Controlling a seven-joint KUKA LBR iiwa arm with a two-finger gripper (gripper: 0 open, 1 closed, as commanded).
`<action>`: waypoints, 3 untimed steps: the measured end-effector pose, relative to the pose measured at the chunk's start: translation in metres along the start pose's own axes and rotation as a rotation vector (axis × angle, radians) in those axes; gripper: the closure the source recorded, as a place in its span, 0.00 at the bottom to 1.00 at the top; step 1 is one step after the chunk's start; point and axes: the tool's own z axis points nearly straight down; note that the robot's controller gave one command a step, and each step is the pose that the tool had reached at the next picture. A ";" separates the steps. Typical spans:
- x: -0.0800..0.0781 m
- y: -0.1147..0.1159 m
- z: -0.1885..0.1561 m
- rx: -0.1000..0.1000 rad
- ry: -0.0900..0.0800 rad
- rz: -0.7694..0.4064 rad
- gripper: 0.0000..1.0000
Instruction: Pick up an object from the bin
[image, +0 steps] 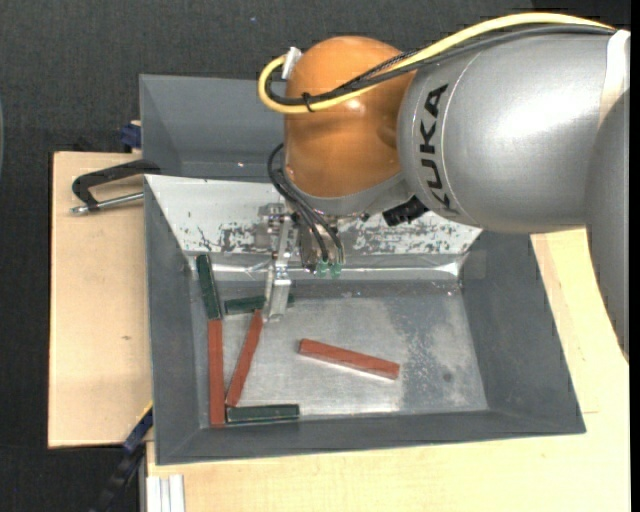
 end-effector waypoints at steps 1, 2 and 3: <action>-0.012 -0.004 0.085 -0.001 -0.003 -0.021 0.00; -0.014 -0.009 0.128 0.001 0.005 -0.026 0.00; -0.031 -0.007 0.102 -0.003 -0.007 0.081 0.00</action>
Offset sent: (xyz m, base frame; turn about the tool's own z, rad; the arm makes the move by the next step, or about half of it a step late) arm 0.0229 -0.0206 -0.0752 -0.0371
